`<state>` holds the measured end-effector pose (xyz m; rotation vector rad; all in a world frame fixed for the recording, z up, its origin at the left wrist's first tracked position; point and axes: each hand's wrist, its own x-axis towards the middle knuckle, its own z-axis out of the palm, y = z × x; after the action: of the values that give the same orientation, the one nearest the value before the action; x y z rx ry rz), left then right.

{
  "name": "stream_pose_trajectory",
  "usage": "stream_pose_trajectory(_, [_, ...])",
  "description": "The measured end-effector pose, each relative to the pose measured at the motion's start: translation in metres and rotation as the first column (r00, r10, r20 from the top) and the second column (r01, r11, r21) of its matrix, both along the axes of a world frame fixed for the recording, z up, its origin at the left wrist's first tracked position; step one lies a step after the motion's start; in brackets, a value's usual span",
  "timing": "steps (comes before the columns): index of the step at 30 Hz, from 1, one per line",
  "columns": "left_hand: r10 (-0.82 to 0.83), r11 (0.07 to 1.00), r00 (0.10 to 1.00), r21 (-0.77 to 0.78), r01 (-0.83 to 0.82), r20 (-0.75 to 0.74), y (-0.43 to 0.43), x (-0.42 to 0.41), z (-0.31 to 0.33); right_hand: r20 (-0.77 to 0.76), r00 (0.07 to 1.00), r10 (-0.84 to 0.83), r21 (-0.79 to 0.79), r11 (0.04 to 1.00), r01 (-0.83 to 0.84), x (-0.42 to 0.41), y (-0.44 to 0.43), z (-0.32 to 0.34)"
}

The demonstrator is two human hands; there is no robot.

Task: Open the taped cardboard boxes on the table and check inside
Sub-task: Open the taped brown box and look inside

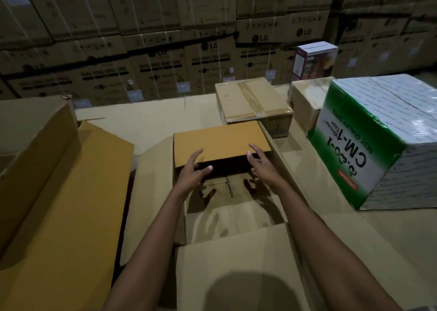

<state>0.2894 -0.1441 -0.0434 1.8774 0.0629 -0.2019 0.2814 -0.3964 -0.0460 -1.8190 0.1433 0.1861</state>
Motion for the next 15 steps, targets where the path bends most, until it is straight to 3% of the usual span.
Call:
stream_pose_trajectory(3, [0.088, 0.996, 0.992, -0.003, -0.088, 0.092, 0.000, 0.017, 0.015, 0.081, 0.997, -0.015, -0.061, 0.998, 0.020, 0.029, 0.006, 0.009])
stream_pose_trajectory(7, [0.181, 0.975, 0.919, 0.056, -0.214, 0.350, 0.001, 0.043, 0.046, 0.289, 0.953, -0.087, -0.071, 0.991, 0.112, 0.068, 0.017, 0.037])
stream_pose_trajectory(12, [0.127, 0.887, 0.812, 0.302, -0.350, 0.569, 0.006, 0.110, 0.061, 0.442, 0.891, -0.102, -0.126, 0.977, 0.175, 0.130, 0.035, 0.073])
stream_pose_trajectory(15, [0.045, 0.733, 0.823, 0.541, -0.413, 0.567, 0.016, 0.153, 0.045, 0.472, 0.881, -0.010, -0.272, 0.949, 0.156, 0.169, 0.042, 0.067])
